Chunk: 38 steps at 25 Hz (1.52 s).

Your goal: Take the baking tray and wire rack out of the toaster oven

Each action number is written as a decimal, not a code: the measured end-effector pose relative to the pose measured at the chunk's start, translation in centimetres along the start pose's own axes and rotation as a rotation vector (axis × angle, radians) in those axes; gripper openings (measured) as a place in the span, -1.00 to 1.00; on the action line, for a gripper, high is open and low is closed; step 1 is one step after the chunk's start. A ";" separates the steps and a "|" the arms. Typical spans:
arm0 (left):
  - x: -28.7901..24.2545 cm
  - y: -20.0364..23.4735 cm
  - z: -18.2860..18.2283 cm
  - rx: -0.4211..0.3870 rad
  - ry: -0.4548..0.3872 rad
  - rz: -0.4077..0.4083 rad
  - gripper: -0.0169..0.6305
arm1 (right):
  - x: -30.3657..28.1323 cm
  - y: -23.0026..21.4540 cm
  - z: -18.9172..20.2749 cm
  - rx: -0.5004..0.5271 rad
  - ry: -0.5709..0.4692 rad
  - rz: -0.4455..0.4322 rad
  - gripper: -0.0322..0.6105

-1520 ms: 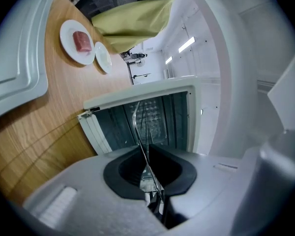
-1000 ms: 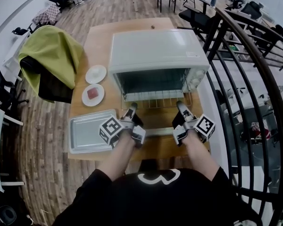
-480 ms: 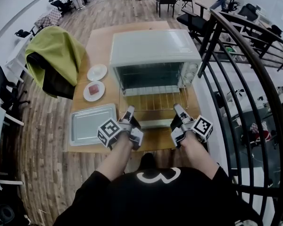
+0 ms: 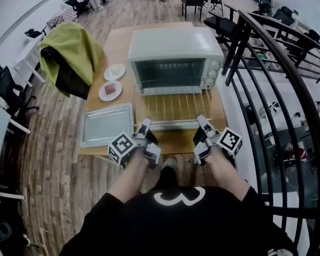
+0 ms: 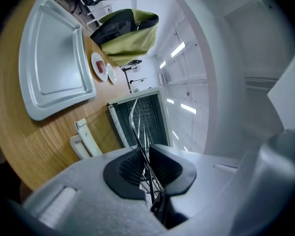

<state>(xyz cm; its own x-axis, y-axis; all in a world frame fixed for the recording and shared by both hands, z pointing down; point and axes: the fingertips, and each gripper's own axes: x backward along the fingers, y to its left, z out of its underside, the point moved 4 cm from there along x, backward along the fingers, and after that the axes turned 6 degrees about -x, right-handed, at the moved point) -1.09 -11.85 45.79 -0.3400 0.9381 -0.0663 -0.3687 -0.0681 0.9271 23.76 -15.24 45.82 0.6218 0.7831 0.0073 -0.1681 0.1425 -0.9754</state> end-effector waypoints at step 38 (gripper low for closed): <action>16.5 11.3 -17.6 0.046 -0.074 -0.196 -0.84 | -12.2 1.6 23.4 -0.068 0.213 0.068 -0.78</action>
<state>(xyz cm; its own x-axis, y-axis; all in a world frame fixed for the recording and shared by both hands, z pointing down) -26.09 -3.09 48.65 -0.2010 0.9543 -0.2211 -0.3807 0.1319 0.9152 -2.01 -10.43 49.31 0.7593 0.6432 -0.0984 -0.1673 0.0468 -0.9848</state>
